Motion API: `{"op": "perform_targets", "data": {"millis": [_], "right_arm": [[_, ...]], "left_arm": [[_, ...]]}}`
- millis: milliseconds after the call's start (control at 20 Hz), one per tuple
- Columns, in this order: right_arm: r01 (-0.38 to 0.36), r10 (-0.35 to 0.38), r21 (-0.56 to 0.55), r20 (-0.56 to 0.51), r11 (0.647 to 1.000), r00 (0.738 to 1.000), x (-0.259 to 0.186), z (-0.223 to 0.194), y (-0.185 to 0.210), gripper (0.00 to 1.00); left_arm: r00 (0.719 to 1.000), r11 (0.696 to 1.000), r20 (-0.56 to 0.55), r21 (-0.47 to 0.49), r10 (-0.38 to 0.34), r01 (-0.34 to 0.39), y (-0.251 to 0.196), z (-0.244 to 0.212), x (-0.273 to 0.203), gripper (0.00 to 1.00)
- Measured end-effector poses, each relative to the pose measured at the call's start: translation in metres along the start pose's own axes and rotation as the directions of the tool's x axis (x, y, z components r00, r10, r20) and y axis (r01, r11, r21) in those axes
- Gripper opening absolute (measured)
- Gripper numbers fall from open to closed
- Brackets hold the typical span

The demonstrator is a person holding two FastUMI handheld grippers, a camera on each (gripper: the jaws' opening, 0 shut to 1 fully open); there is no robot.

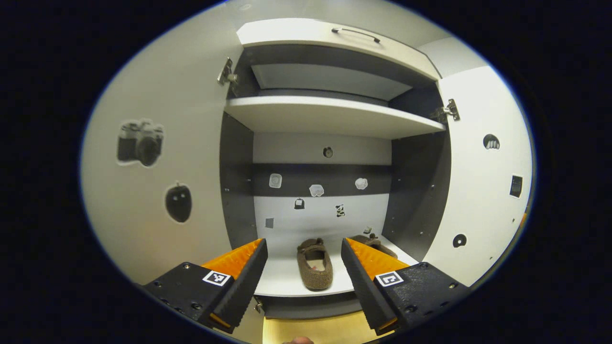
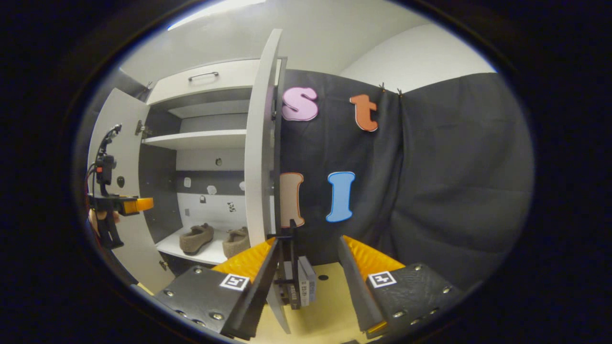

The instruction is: Grab one shoe with the right hand and put it into the shoe cabinet, grab the other shoe with the left hand and put it into the shoe cabinet; then close the right door with the right hand and the left door with the left hand.

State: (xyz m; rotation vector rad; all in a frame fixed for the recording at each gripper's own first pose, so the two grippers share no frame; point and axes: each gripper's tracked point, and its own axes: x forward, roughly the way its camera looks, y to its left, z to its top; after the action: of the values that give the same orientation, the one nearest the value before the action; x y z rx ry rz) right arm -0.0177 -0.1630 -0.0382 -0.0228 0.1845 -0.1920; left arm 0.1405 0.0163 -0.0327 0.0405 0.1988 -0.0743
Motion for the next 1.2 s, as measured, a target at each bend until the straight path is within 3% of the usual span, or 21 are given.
{"op": "perform_targets", "data": {"millis": [200, 350, 450, 650, 750, 800, 850, 1100, 1200], "right_arm": [[-0.08, 0.08, 0.002, -0.004, 0.997, 0.997, -0.001, 0.0, 0.021, 0.72], [-0.174, 0.174, 0.007, -0.005, 0.985, 0.985, 0.0, 0.0, 0.05, 0.75], [-0.243, 0.243, 0.014, -0.008, 0.97, 0.97, 0.001, -0.001, 0.073, 0.79], [-0.342, 0.343, 0.031, -0.016, 0.939, 0.939, 0.009, -0.001, 0.116, 0.72], [-0.381, 0.382, 0.038, -0.02, 0.924, 0.924, 0.017, -0.001, 0.133, 0.76], [-0.403, 0.404, 0.043, -0.022, 0.914, 0.915, 0.018, -0.002, 0.141, 0.72], [-0.422, 0.423, 0.05, -0.025, 0.905, 0.906, 0.022, -0.003, 0.151, 0.76], [-0.436, 0.437, 0.032, -0.043, 0.899, 0.898, 0.049, -0.006, 0.176, 0.72], [-0.46, 0.461, 0.029, -0.046, 0.888, 0.886, 0.055, -0.007, 0.193, 0.81]], "left_arm": [[0.999, 1.0, 0.033, -0.01, 0.0, 0.0, -0.005, 0.007, -0.028, 0.94], [0.998, 1.0, 0.054, -0.006, 0.012, -0.011, 0.0, 0.014, -0.043, 0.94], [0.998, 1.0, 0.059, -0.008, 0.023, -0.023, 0.004, 0.017, -0.052, 0.89], [0.997, 0.999, 0.051, -0.01, 0.051, -0.051, 0.015, 0.015, -0.07, 0.94], [0.997, 0.998, 0.05, -0.014, 0.062, -0.062, 0.019, 0.014, -0.078, 0.89], [0.997, 0.998, 0.048, -0.017, 0.067, -0.067, 0.021, 0.014, -0.082, 0.89], [0.996, 0.997, 0.045, -0.02, 0.071, -0.071, 0.023, 0.013, -0.086, 0.94], [0.996, 0.997, 0.046, -0.026, 0.079, -0.078, 0.027, 0.013, -0.099, 0.92], [0.996, 0.996, 0.043, -0.036, 0.081, -0.08, 0.028, 0.013, -0.104, 0.95]]}}
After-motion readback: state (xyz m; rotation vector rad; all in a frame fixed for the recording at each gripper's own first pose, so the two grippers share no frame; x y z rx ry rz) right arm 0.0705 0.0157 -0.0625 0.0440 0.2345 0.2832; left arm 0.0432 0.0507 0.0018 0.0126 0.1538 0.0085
